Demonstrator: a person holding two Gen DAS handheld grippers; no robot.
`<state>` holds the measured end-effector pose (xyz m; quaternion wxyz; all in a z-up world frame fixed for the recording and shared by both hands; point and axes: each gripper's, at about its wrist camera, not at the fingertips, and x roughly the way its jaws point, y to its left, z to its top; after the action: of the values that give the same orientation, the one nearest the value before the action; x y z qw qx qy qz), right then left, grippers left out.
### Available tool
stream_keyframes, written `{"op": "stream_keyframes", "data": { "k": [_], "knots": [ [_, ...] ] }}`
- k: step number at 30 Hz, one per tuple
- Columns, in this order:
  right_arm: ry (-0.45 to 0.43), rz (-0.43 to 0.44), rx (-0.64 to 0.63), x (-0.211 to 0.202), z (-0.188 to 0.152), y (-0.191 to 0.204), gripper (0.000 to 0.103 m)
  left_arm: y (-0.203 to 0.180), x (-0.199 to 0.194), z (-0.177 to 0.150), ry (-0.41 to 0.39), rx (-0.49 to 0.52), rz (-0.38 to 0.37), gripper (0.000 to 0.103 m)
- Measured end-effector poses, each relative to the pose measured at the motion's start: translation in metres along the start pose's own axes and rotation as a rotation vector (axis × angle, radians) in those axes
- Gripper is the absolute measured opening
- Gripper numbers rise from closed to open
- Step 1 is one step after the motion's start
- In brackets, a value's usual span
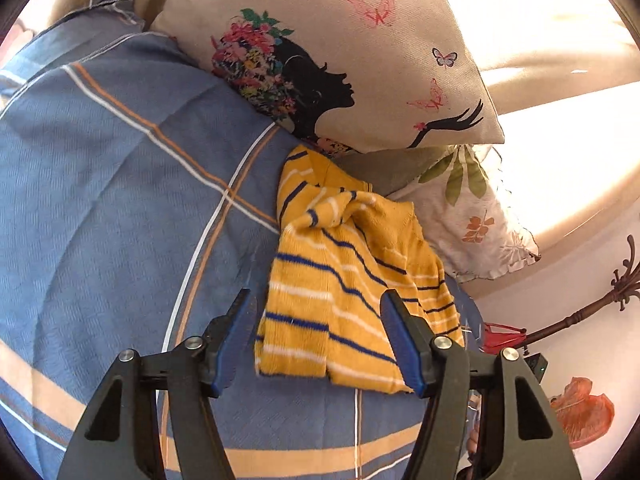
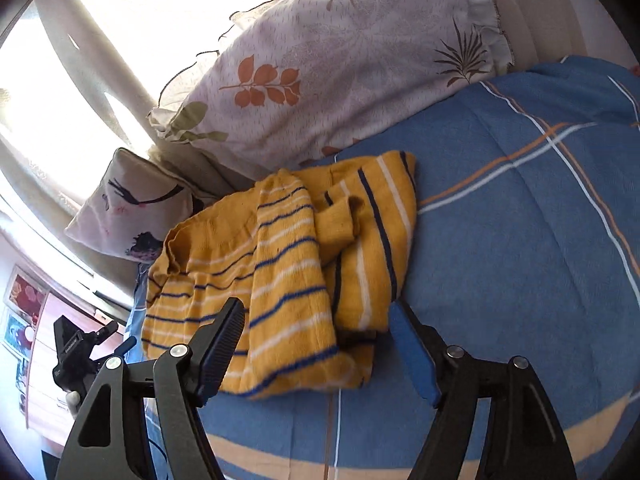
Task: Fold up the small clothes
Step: 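Lay the hem down and open the left gripper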
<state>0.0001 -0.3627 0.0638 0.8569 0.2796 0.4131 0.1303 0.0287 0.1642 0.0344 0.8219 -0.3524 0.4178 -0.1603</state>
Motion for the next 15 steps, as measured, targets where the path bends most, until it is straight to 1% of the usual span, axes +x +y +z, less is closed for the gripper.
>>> {"op": "stream_keyframes", "data": {
  "k": [1,3,5,8,10,11,12,13,14,15],
  "knots": [
    [0.002,0.013,0.009,-0.004,-0.007,-0.002,0.080,0.002,-0.002,-0.005,0.011,-0.006,-0.014,0.064],
    [0.016,0.035,0.025,-0.006,-0.020,-0.005,0.081,0.003,-0.003,-0.014,0.037,0.008,-0.014,0.067],
    [0.038,0.059,0.039,-0.001,-0.028,-0.005,0.081,-0.002,0.005,-0.020,0.065,0.034,0.012,0.068],
    [0.058,0.061,0.062,0.012,-0.036,-0.003,0.081,-0.004,0.026,-0.023,0.110,0.035,0.042,0.069],
    [0.065,0.078,0.084,0.020,-0.039,0.000,0.081,-0.006,0.043,-0.026,0.131,0.066,0.090,0.068],
    [0.060,0.071,0.085,0.024,-0.039,0.002,0.081,-0.009,0.051,-0.027,0.153,0.104,0.121,0.052],
    [0.052,0.055,0.082,0.026,-0.039,0.004,0.081,-0.012,0.058,-0.027,0.182,0.143,0.153,0.039],
    [0.043,0.040,0.077,0.027,-0.038,0.006,0.082,-0.012,0.061,-0.025,0.199,0.166,0.189,0.017],
    [0.036,0.033,0.070,0.026,-0.037,0.008,0.082,-0.010,0.057,-0.020,0.186,0.166,0.226,0.013],
    [0.033,0.032,0.063,0.025,-0.037,0.008,0.082,-0.006,0.049,-0.012,0.151,0.149,0.251,0.013]
  ]
}}
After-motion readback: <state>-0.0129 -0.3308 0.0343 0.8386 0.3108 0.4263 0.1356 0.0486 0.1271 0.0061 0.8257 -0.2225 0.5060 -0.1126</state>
